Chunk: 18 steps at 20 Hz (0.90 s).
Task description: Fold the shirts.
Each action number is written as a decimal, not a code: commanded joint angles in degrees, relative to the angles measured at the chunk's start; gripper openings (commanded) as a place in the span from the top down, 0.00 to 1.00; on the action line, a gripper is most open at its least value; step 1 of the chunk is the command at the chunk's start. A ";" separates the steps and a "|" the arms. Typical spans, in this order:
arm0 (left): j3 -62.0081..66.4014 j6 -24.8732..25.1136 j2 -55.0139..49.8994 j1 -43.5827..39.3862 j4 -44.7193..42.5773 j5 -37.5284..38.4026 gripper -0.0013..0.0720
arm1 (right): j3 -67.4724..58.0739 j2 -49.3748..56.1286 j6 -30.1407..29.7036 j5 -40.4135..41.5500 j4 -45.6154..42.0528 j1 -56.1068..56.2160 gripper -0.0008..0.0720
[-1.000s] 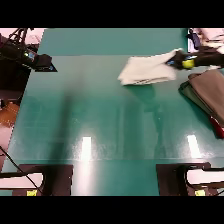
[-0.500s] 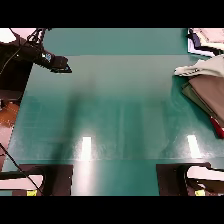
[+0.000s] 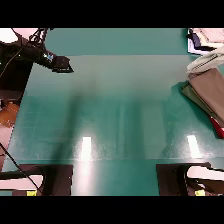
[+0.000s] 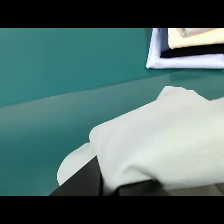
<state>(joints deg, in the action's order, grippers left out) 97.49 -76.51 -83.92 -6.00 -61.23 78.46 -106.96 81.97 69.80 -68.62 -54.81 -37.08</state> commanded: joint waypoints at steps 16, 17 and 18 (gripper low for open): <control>0.00 2.03 -0.02 0.04 -0.07 2.12 0.95 | -3.50 -1.44 17.86 -31.80 -39.39 -0.79 0.75; 0.00 2.03 -0.02 0.04 -0.07 2.14 0.95 | -3.13 -1.46 17.84 -32.68 -39.43 -1.62 0.50; 0.00 2.01 -0.02 0.04 -0.07 2.14 0.95 | -2.08 -1.46 17.81 -33.88 -39.43 -2.56 0.35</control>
<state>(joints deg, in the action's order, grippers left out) 97.49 -74.63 -83.92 -5.98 -61.28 80.55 -110.00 80.53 86.48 -98.37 -91.55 -38.26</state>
